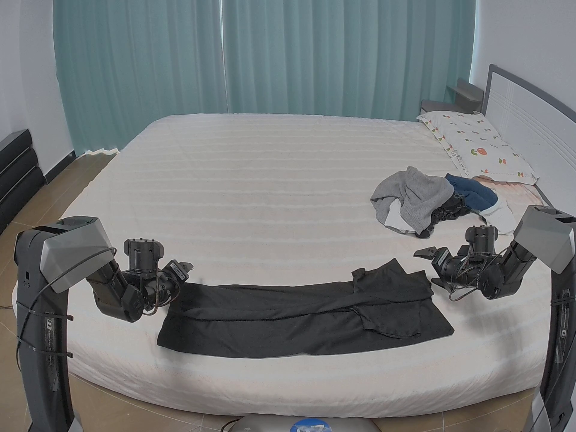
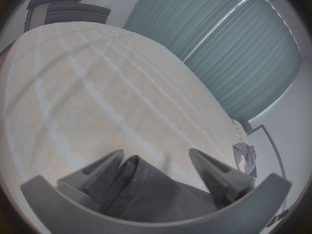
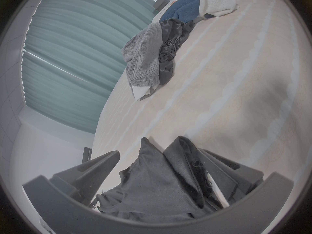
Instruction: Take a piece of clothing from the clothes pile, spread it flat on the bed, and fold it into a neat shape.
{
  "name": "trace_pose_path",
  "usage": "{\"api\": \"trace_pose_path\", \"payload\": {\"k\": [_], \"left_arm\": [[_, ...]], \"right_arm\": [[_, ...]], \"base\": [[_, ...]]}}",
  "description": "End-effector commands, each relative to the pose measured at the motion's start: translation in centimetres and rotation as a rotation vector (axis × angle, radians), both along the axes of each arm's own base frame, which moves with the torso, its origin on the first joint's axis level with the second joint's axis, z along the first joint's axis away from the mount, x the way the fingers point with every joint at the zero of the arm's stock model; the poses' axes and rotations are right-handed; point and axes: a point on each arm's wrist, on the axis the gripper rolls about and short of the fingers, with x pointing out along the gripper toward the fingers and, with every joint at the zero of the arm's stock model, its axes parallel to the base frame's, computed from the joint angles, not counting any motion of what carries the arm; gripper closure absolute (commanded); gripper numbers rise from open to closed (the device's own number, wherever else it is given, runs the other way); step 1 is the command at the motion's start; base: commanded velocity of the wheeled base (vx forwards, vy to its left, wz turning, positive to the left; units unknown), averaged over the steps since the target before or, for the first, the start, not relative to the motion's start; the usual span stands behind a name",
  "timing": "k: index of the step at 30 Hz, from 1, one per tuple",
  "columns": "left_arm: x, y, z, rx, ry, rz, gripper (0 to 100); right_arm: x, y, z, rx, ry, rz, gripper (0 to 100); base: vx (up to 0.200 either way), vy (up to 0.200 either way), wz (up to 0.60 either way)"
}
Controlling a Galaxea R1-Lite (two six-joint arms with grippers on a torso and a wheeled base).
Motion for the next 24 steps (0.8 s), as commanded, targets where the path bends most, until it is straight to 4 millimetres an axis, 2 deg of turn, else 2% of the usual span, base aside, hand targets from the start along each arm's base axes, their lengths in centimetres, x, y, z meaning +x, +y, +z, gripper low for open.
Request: {"api": "trace_pose_path", "payload": {"k": [1, 11, 24], "left_arm": [[-0.2, -0.1, -0.5, 0.002, 0.0, 0.007, 100], [-1.0, 0.7, -0.7, -0.009, -0.018, 0.062, 100], [-1.1, 0.7, -0.7, -0.021, -0.016, 0.075, 100]], "right_arm": [[0.2, 0.2, -0.4, -0.009, 0.002, -0.009, 0], [0.4, 0.7, -0.4, -0.014, -0.003, 0.001, 0], [1.2, 1.3, -2.1, -0.025, 0.007, 0.016, 0]], "base": [[0.0, 0.0, 0.0], [0.0, 0.0, 0.0], [0.0, 0.0, 0.0]]}}
